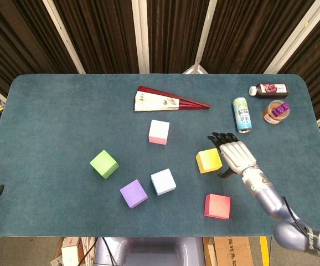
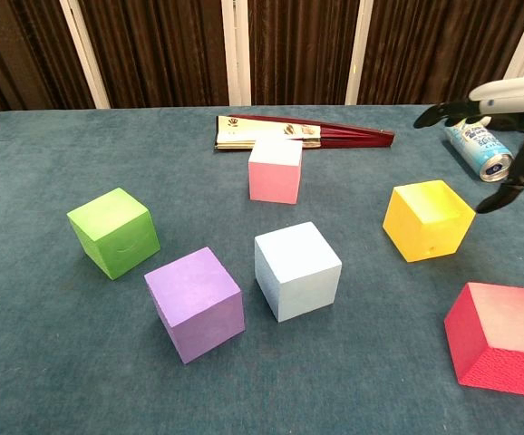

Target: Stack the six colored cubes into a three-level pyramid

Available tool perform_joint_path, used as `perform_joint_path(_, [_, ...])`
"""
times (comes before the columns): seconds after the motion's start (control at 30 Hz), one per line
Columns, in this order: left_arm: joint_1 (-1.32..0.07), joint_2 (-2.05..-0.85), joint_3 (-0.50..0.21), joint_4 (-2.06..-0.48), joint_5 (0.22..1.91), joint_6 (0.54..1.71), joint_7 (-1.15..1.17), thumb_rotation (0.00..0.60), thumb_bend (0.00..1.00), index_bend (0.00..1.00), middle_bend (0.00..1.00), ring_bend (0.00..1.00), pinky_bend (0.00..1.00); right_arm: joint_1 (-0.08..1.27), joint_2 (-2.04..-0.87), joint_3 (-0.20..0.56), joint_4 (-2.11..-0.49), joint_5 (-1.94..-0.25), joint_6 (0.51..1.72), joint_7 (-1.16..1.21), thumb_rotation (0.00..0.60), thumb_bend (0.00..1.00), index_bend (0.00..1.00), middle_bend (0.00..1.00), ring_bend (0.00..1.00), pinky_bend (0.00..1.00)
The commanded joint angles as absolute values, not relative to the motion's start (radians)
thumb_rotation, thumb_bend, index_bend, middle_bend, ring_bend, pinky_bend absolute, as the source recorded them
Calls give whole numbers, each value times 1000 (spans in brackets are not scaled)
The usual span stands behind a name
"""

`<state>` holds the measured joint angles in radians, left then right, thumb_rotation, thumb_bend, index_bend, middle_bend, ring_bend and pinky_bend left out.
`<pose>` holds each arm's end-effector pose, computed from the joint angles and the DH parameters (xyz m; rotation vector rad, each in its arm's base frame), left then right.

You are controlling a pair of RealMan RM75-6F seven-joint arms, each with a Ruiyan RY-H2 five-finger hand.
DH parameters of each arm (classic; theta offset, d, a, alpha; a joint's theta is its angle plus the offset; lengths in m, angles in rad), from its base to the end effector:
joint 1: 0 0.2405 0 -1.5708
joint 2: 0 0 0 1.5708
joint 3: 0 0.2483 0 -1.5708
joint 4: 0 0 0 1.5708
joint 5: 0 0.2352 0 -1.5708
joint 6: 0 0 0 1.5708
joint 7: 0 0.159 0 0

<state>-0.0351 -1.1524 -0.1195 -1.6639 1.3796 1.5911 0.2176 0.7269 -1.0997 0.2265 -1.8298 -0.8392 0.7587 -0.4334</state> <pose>-0.3148 0.1940 0.1498 -1.2021 -0.7732 -0.7944 -0.1585 -0.3546 0.0503 1.8728 -1.0830 0.6940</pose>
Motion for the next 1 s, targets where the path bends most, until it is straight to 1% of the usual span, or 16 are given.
perform_joint_path(0.03, [-36,-1151,-121,-1663,1375,1587,216,600,283,27,0,0,0,776,-1127,206,-1809,-775,754,-487,600,120,27,8,0,0])
perform_joint_path(0.27, [-36,-1150,-124,-1663,1367,1585,216,600,283,27,0,0,0,849,-1156,153,-1780,-672,751,-560,600,120,39,22,0,0])
perform_joint_path(0.4, [-37,-1152,-126,-1666,1358,1581,224,600,283,27,0,0,0,914,-1135,121,-1776,-571,691,-593,600,120,45,23,0,0])
perform_joint_path(0.5, [-37,-1154,-127,-1667,1356,1582,232,600,283,27,0,0,0,977,-1111,82,-1772,-488,651,-628,600,120,45,24,0,0])
perform_joint_path(0.63, [-39,-1156,-129,-1667,1349,1580,239,600,283,27,0,0,0,1035,-1107,45,-1780,-417,664,-657,600,120,58,57,0,0])
perform_joint_path(0.77, [-40,-1158,-130,-1671,1340,1574,248,600,283,29,0,0,0,1073,-1112,18,-1784,-374,683,-665,600,120,99,86,0,0])
perform_joint_path(1.0, [-44,-1161,-131,-1678,1321,1560,263,600,283,32,0,0,0,1105,-1128,2,-1777,-348,712,-648,600,120,161,121,0,0])
